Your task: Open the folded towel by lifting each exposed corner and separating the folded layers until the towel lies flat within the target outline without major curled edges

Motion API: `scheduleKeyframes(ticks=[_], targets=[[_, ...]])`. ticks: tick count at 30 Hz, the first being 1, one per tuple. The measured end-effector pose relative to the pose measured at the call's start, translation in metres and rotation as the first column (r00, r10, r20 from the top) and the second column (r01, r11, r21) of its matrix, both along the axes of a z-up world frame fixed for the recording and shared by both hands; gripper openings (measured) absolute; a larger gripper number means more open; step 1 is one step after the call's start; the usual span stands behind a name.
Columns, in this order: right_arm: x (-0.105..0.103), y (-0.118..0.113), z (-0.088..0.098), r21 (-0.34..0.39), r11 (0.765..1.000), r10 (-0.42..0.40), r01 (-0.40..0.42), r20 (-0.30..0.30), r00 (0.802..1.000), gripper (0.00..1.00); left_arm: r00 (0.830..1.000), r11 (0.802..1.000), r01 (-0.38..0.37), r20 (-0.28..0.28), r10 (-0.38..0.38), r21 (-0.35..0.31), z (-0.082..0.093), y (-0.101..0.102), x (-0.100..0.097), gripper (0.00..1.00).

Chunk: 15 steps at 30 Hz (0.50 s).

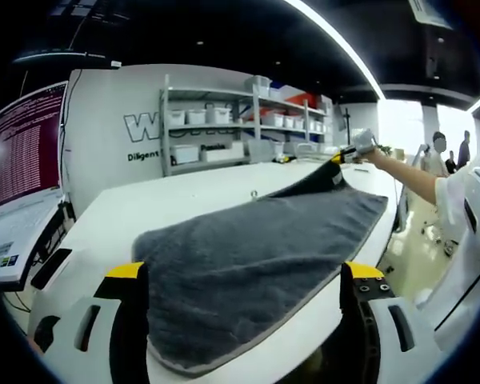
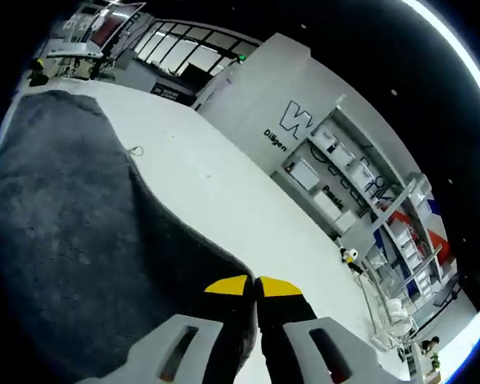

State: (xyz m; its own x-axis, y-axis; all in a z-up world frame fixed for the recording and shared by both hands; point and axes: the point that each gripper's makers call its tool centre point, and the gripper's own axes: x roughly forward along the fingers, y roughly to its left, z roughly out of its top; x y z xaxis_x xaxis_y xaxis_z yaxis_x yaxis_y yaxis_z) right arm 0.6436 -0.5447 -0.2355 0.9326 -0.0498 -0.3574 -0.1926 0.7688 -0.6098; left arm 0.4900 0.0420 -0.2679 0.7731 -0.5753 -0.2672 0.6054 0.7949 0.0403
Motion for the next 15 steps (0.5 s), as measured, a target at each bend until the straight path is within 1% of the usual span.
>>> scheduleKeyframes(ticks=[2,4,7,13,14,15], targets=[[0.006,-0.002,-0.003,0.009,1.0,-0.002,0.002,-0.004,1.0,0.0,1.0,1.0,0.007,-0.001,-0.007,-0.002,0.0,-0.002,0.0,0.97],[0.011,-0.003,-0.006,0.035,0.999,-0.011,0.011,-0.003,1.0,0.0,1.0,1.0,0.01,0.0,-0.01,-0.004,0.0,-0.003,0.0,0.97],[0.02,-0.005,-0.011,0.038,0.999,-0.026,0.026,-0.005,1.0,0.0,1.0,1.0,0.012,-0.004,-0.012,0.0,-0.002,-0.003,0.001,0.97],[0.037,-0.019,-0.023,0.056,0.996,-0.065,0.066,-0.026,0.998,0.0,1.0,1.0,0.001,-0.016,-0.001,0.0,-0.006,-0.002,0.004,0.97],[0.032,-0.017,-0.027,0.056,0.996,-0.069,0.07,-0.027,0.997,0.0,1.0,1.0,0.0,-0.017,0.0,0.0,-0.006,-0.001,0.005,0.97],[0.032,-0.017,-0.029,0.059,0.995,-0.073,0.075,-0.029,0.997,0.0,1.0,1.0,-0.002,-0.018,0.002,0.0,-0.006,-0.001,0.006,0.97]])
